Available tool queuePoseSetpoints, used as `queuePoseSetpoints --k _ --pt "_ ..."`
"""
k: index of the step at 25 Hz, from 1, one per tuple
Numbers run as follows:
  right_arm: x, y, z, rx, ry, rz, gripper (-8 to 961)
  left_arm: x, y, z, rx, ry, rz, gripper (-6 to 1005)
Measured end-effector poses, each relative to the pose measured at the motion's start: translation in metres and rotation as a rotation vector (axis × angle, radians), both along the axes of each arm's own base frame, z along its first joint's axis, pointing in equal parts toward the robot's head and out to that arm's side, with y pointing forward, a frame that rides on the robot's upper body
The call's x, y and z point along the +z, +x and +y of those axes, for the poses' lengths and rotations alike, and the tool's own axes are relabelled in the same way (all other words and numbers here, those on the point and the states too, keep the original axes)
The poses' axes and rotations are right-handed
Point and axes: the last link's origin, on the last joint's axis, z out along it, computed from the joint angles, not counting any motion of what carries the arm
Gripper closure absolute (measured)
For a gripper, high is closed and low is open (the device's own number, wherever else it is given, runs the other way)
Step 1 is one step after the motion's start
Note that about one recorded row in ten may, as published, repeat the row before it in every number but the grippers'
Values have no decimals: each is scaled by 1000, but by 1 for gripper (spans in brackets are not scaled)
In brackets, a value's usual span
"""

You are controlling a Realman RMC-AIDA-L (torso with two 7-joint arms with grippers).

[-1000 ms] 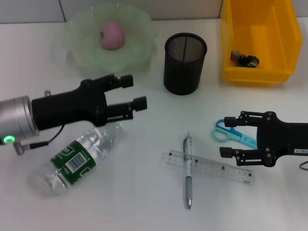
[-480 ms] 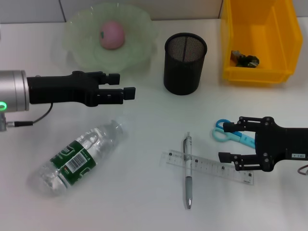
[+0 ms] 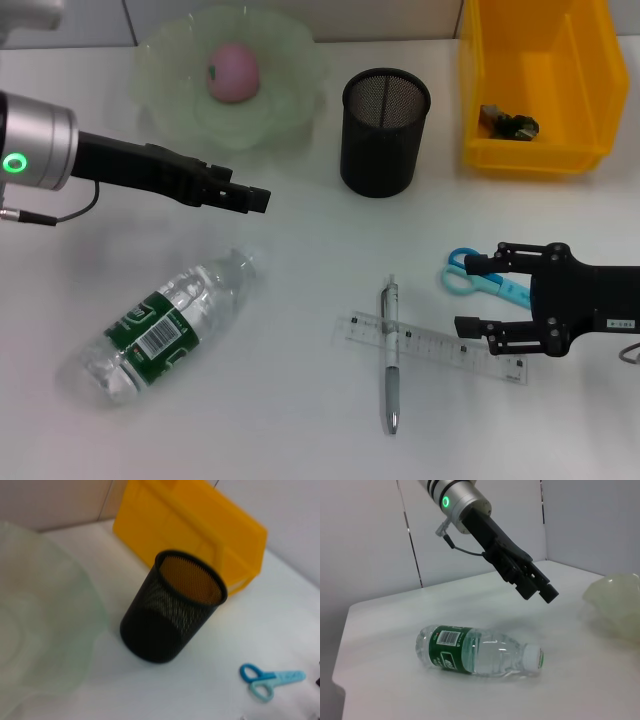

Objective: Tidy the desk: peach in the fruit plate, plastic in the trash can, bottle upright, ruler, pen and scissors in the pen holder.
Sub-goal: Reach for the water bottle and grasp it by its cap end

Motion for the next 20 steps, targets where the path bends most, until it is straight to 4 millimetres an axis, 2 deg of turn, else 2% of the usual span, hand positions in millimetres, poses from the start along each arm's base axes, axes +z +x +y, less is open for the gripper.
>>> queuePoseSetpoints --k 7,13,20 --pt "0 0 0 0 1 -1 186 -3 17 7 23 -67 140 184" --pt "0 2 2 -8 11 -11 185 -19 33 7 -4 -137 242 183" --pt "-1 3 3 -10 14 -19 185 -26 38 10 -25 -144 350 183"
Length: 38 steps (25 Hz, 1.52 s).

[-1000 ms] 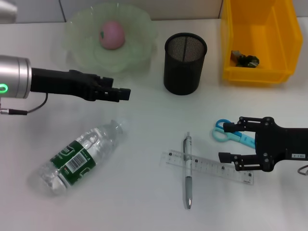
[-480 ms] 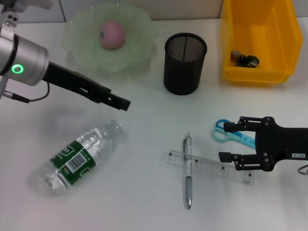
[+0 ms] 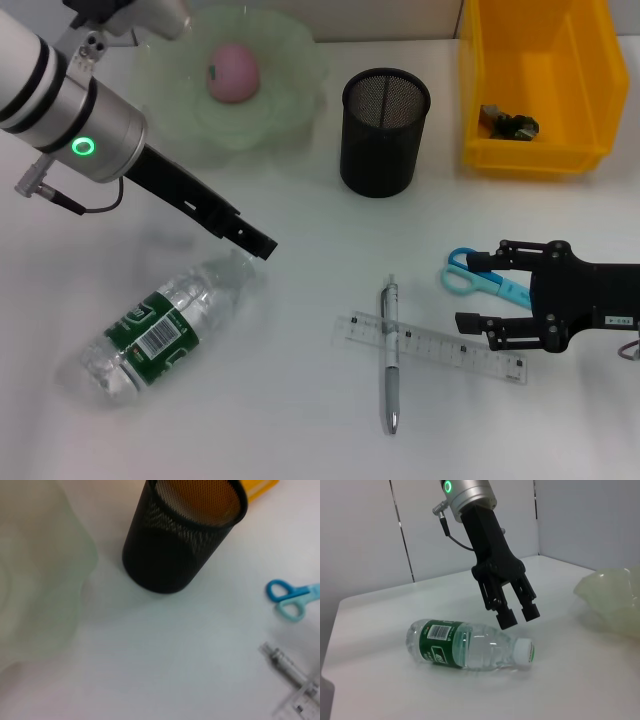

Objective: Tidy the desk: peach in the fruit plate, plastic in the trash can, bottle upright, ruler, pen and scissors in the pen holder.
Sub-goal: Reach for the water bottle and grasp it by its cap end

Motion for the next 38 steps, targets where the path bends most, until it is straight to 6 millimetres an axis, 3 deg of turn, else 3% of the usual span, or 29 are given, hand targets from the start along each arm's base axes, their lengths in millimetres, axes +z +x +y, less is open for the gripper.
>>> queuePoseSetpoints --k 17,38 --pt "-1 -2 4 3 7 -9 186 -29 -5 -3 -38 -42 108 184" --pt "-5 -3 4 0 10 -6 185 -35 -11 -4 -48 -50 137 184"
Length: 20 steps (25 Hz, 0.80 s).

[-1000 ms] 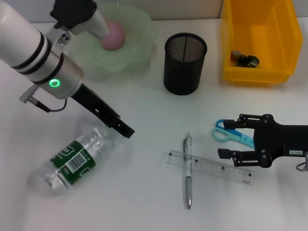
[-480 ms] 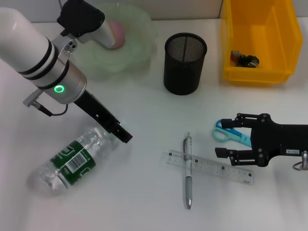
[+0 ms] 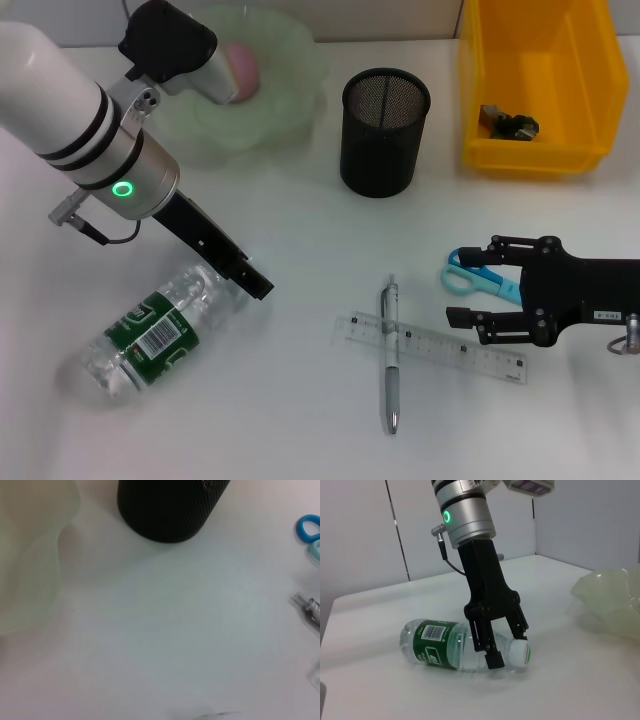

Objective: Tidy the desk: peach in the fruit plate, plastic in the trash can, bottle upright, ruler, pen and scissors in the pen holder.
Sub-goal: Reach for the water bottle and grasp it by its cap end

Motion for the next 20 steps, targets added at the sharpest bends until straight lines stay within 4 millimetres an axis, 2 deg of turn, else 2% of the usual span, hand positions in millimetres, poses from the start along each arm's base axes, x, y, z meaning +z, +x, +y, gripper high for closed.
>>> queuePoseSetpoints --k 20 --pt "0 0 0 1 -1 0 185 -3 -3 -1 -1 0 7 224"
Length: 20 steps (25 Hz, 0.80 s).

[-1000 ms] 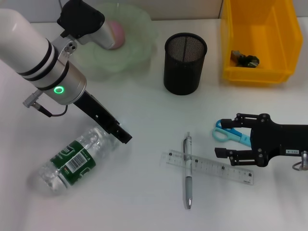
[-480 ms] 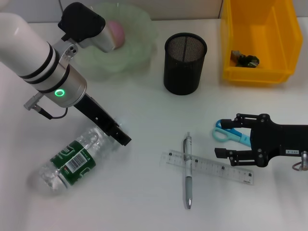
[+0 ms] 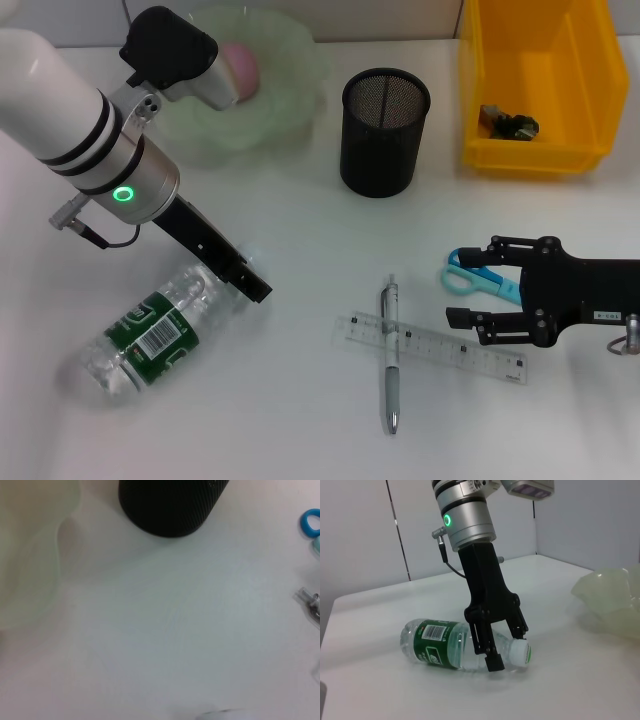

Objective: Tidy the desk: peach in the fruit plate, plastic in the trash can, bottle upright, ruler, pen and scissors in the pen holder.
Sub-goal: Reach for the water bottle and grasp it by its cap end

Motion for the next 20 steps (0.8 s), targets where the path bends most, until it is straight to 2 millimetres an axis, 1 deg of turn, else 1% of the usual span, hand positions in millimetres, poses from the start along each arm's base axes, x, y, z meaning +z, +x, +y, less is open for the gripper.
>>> queuePoseSetpoints --k 8,16,20 --pt "0 0 0 0 0 0 186 1 1 2 -31 -4 3 250" --pt "0 -1 1 2 1 -1 186 1 2 2 -48 -11 5 466" --pt "0 -1 1 3 1 -1 186 1 4 2 -52 -12 6 538"
